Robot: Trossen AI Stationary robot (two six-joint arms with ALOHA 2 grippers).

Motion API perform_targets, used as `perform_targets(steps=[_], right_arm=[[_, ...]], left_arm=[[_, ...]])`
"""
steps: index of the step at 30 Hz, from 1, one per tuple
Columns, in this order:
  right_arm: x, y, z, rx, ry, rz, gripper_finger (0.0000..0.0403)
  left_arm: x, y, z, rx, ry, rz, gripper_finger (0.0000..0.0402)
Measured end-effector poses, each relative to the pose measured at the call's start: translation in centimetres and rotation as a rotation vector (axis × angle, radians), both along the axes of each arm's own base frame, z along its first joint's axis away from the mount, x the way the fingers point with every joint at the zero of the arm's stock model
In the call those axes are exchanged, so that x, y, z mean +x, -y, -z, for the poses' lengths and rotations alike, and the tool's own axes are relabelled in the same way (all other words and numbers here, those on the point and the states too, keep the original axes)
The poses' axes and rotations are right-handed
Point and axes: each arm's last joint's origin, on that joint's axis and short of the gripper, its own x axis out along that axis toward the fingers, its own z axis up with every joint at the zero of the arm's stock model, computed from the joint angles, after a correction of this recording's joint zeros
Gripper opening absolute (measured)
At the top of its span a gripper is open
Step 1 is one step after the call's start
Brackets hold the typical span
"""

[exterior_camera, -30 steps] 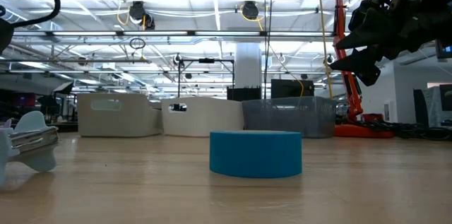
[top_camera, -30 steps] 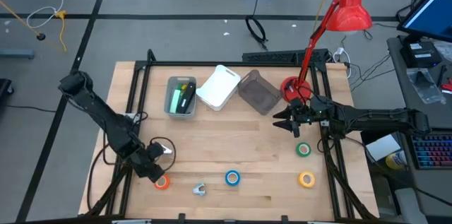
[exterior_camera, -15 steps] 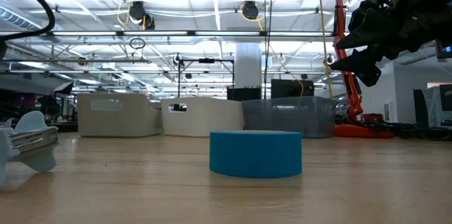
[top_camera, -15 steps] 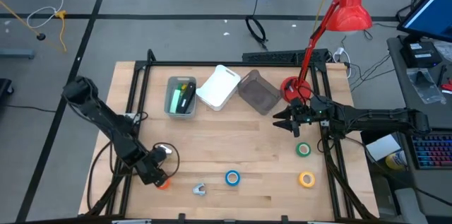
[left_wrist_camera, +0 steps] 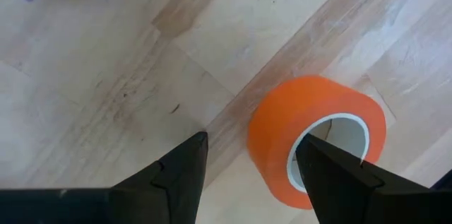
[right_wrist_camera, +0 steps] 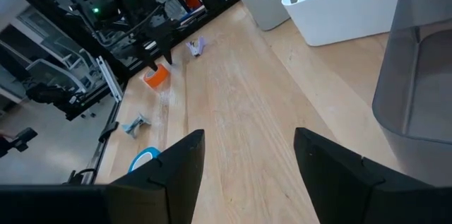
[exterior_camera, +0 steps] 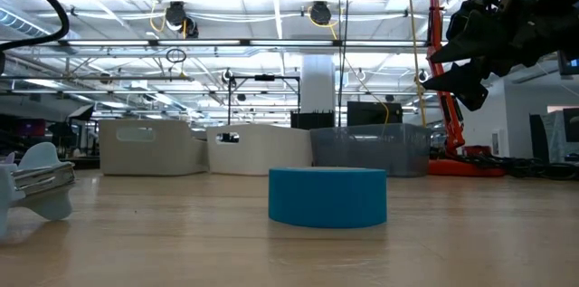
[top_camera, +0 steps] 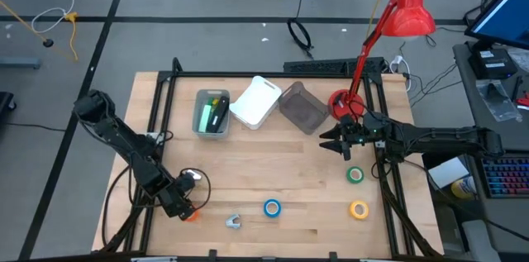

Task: Pick and place Stapler, Stapler remover, tape
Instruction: Put the orange tape into the black bin

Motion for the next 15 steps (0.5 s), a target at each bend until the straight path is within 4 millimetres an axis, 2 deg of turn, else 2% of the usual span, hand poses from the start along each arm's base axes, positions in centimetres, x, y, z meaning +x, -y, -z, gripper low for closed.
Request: perform_targets(steps=[4, 12, 15], right_arm=[[0.00, 0.00, 0.00, 0.000, 0.000, 0.000, 0.0212], [0.00, 0.00, 0.00, 0.000, 0.000, 0.000, 0.0212], [0.00, 0.00, 0.00, 0.000, 0.000, 0.000, 0.0213]], left_arm=[[-0.05, -0.07, 0.05, 0.006, -0.006, -0.002, 0.0187], [-0.22, -0.19, 0.15, 0.006, -0.034, -0.006, 0.0049], [-0.26, -0.21, 0.05, -0.004, -0.033, -0.003, 0.0039]])
